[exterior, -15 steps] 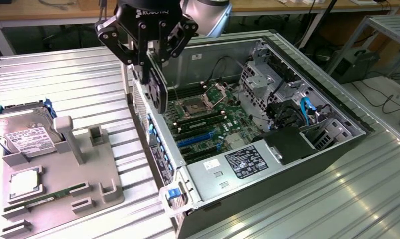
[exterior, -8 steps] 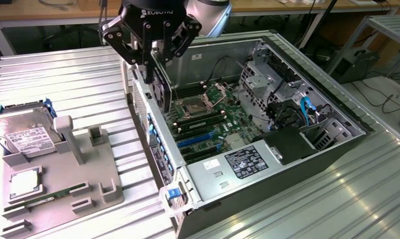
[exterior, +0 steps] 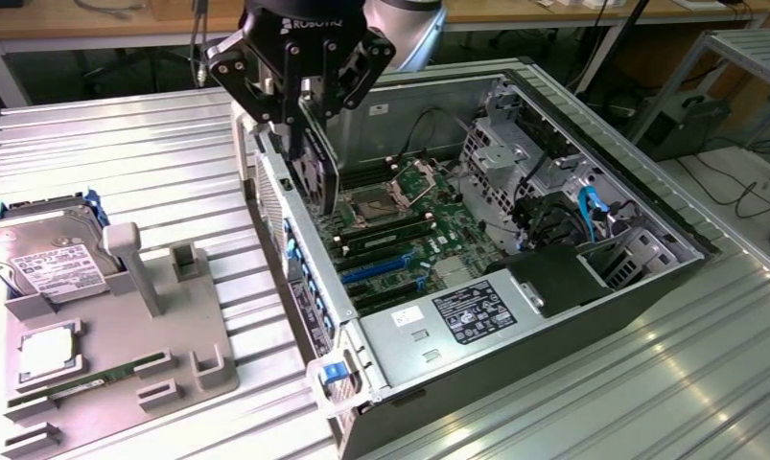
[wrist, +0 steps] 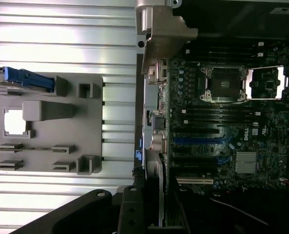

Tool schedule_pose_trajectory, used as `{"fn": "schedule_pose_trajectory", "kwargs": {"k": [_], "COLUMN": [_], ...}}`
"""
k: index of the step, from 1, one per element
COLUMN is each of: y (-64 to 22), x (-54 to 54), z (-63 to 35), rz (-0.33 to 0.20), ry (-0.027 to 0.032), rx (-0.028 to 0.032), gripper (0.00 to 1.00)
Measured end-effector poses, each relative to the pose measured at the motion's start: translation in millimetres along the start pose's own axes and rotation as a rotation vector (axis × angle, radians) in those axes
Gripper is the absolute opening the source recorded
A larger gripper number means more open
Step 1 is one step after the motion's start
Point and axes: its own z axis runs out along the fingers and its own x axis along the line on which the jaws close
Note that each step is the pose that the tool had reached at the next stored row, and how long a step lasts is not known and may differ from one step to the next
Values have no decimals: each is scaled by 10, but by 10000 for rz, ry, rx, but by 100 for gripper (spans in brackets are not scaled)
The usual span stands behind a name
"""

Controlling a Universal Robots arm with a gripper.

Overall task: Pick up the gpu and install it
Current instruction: 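Pick up the gpu and move the gpu toward the slot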

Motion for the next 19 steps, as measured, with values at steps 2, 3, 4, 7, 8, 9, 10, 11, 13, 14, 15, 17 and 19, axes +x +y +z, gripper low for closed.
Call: {"fn": "schedule_pose_trajectory", "kwargs": {"k": [2, 3, 4, 7, 8, 9, 10, 11, 13, 14, 15, 17, 19], "y": [-1, -1, -1, -2, -2, -2, -2, -3, -3, -4, -4, -4, -5], "x": [-22, -29, -36, -56, -63, -72, -82, -91, -107, -113, -119, -138, -151], "z": [1, 1, 1, 2, 2, 2, 2, 2, 3, 3, 3, 4, 4], "rz": [0, 0, 0, 0, 0, 0, 0, -1, -1, -1, -1, -1, -1], "ry": [-3, -4, -5, -7, -7, -8, -8, -8, -10, -11, -11, -13, -14], "rx": [0, 0, 0, -1, 0, 0, 0, 1, 0, 0, 0, 0, 0], "gripper": [27, 27, 27, 27, 27, 27, 27, 27, 27, 27, 27, 27, 27]}}
